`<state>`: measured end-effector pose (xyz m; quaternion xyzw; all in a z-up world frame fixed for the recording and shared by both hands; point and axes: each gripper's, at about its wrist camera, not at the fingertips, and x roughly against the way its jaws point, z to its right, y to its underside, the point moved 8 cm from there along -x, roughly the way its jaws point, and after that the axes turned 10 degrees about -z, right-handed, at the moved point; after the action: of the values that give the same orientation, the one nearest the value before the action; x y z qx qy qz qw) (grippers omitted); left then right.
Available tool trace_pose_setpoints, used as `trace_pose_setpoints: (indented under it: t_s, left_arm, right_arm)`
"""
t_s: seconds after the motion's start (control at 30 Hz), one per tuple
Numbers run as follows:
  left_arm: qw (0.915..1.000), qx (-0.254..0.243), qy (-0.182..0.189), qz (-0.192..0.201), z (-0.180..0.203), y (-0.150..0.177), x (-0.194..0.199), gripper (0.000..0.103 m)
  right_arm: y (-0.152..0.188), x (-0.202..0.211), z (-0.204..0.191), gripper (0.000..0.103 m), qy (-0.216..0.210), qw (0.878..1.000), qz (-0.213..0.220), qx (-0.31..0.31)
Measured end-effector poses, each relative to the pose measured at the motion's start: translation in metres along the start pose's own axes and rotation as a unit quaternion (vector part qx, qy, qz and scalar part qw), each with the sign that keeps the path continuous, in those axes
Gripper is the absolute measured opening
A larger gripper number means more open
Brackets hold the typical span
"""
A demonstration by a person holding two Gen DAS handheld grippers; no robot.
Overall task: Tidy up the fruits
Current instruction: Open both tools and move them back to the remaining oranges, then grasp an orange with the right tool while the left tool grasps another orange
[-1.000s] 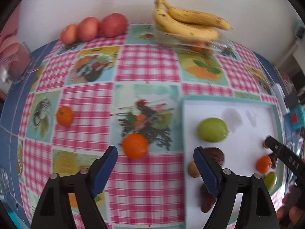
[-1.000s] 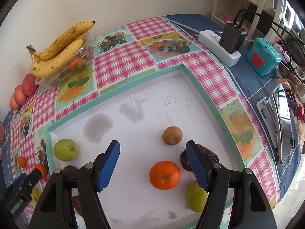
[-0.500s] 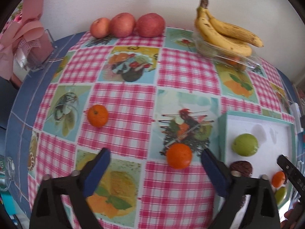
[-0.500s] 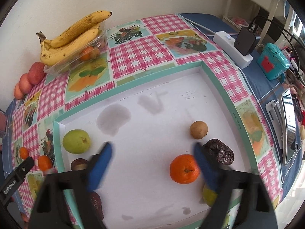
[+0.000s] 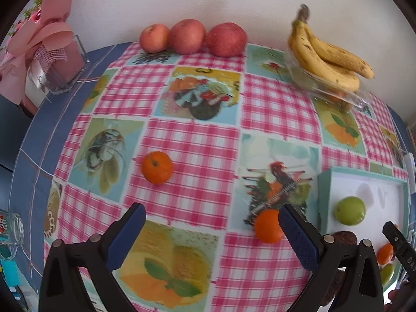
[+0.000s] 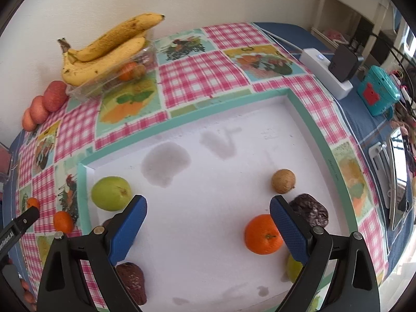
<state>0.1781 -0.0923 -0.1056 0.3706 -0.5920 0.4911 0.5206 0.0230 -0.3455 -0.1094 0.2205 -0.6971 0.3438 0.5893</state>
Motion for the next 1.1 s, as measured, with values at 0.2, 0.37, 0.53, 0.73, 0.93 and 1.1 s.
trace_pose_setpoints:
  t_s: [0.2, 0.37, 0.53, 0.73, 0.93, 1.1]
  left_arm:
    - [0.9992, 0.027, -0.021, 0.020, -0.037, -0.012, 0.005, 0.103]
    - [0.9977, 0.055, -0.021, 0.033, -0.068, -0.019, 0.010, 0.103]
    - [0.9960, 0.076, -0.010, 0.046, -0.091, -0.024, 0.014, 0.103]
    - [0.9957, 0.079, 0.020, 0.045, -0.100, -0.029, 0.012, 0.103]
    - [0.9958, 0.072, 0.045, 0.033, -0.093, -0.030, -0.003, 0.101]
    - [0.9945, 0.077, 0.070, 0.013, -0.087, -0.027, -0.023, 0.088]
  right_arm:
    - [-0.005, 0.009, -0.027, 0.096, -0.014, 0.999, 0.028, 0.020]
    - [-0.007, 0.018, -0.058, 0.096, -0.044, 0.997, 0.047, 0.039]
    - [-0.006, 0.027, -0.093, 0.096, -0.066, 0.994, 0.058, 0.064]
    - [0.000, 0.034, -0.136, 0.096, -0.084, 0.989, 0.067, 0.107]
    - [0.014, 0.025, -0.172, 0.086, -0.094, 0.984, 0.047, 0.145]
    - [0.030, 0.006, -0.195, 0.067, -0.098, 0.979, 0.019, 0.175]
